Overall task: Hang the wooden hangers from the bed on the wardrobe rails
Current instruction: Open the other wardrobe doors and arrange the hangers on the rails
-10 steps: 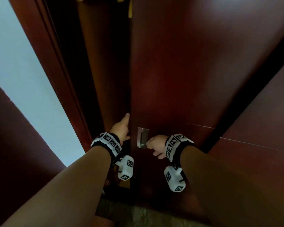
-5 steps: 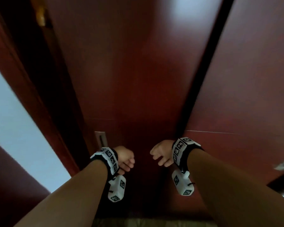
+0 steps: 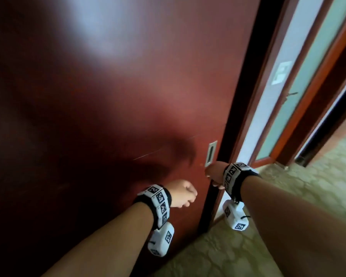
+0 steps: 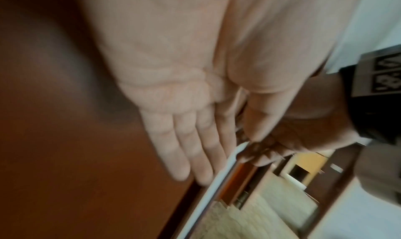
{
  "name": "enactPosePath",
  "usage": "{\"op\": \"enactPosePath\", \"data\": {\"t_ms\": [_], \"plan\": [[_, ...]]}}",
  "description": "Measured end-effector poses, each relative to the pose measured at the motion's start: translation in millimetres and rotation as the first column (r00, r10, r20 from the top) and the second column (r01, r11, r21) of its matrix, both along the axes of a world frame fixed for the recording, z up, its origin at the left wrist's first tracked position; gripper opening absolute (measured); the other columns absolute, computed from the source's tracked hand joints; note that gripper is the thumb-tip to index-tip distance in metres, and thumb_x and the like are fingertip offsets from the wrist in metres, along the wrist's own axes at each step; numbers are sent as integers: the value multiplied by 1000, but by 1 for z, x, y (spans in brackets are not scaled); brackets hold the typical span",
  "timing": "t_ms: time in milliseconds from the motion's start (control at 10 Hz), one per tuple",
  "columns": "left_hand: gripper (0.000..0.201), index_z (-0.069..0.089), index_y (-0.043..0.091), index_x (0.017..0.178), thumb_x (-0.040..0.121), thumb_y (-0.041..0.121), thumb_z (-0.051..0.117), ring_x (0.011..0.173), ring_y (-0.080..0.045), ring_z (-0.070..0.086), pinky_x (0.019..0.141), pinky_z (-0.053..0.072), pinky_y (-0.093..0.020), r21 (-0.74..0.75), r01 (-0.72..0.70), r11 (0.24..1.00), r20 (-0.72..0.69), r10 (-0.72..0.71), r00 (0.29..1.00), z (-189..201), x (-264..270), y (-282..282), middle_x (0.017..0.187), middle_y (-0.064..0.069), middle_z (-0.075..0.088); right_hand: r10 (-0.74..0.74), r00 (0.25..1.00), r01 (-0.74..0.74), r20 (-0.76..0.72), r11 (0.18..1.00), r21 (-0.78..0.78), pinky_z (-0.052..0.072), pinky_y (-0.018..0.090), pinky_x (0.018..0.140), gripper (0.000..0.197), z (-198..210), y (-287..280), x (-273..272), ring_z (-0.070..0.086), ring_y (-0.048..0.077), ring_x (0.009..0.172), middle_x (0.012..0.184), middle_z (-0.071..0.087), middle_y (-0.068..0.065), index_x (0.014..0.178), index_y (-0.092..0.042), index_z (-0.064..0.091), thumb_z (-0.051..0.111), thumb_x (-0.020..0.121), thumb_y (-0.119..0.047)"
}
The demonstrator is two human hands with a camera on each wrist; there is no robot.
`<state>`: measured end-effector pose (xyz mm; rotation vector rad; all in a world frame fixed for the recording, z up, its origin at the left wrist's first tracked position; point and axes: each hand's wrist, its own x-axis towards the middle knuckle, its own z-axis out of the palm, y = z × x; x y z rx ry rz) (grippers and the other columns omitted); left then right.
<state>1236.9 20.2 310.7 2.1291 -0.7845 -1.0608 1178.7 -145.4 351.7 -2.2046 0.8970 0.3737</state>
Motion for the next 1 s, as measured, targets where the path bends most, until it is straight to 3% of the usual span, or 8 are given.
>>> {"op": "enactPosePath", "data": {"t_ms": [200, 400, 500, 600, 700, 800, 900, 1000], "plan": [[33, 65, 26, 126, 97, 21, 50, 115, -19, 62, 99, 49, -30, 131, 171, 977, 513, -214, 831, 31, -6, -126, 130, 4, 64, -199, 969, 185, 148, 977, 102, 48, 30, 85, 38, 5, -108, -19, 55, 36, 123, 136, 54, 21, 135, -2, 52, 40, 103, -17], [38, 61, 21, 130, 96, 17, 44, 123, -26, 58, 104, 47, -37, 397, 246, 884, 757, -467, 457, 64, 3, -223, 134, -4, 62, -445, 810, 258, 383, 856, 448, 51, 43, 89, 58, 27, -170, 8, 64, 32, 99, 117, 68, 13, 114, -13, 66, 44, 93, -62], [36, 63, 20, 127, 93, 19, 48, 131, -22, 51, 116, 32, -36, 557, 196, 807, 762, -591, 266, 72, 11, -256, 134, -2, 62, -398, 793, 174, 462, 874, 454, 42, 49, 106, 73, 43, -186, 23, 60, 29, 113, 121, 67, 8, 122, -16, 66, 43, 84, -74], [44, 58, 16, 134, 91, 20, 52, 136, -24, 46, 117, 26, -36, 617, 124, 777, 753, -628, 197, 83, 15, -277, 140, -5, 58, -327, 801, 56, 502, 875, 481, 34, 51, 111, 102, 54, -199, 42, 53, 28, 125, 132, 62, 7, 130, -21, 63, 39, 57, -90], [51, 51, 14, 143, 92, 23, 50, 142, -29, 37, 120, 19, -40, 644, 37, 764, 752, -642, 150, 94, 19, -291, 149, -9, 50, -282, 784, -2, 552, 890, 457, 35, 45, 112, 85, 81, -198, 46, 56, 23, 122, 129, 64, 6, 125, -18, 66, 42, 74, -82], [54, 47, 18, 148, 96, 34, 42, 150, -29, 20, 122, 1, -47, 746, -120, 655, 666, -739, 103, 98, 19, -292, 155, -6, 44, -209, 799, -48, 563, 913, 406, 38, 36, 102, 63, 102, -199, 42, 57, 20, 117, 127, 65, 5, 124, -13, 65, 37, 96, -62], [51, 53, 19, 141, 98, 43, 39, 149, -27, 22, 122, -2, -48, 833, -198, 516, 541, -835, 101, 98, 10, -288, 149, -5, 49, -140, 840, -115, 524, 897, 426, 31, 32, 96, 65, 101, -212, 46, 50, 18, 128, 137, 59, 3, 135, -11, 58, 30, 100, -58], [50, 54, 16, 141, 100, 41, 40, 149, -26, 24, 122, 0, -46, 844, -195, 499, 521, -850, 80, 102, 4, -287, 150, -5, 49, -84, 885, -153, 458, 876, 457, 24, 46, 112, 68, 96, -218, 48, 41, 22, 138, 145, 52, 0, 140, -19, 52, 25, 98, -64]]}}
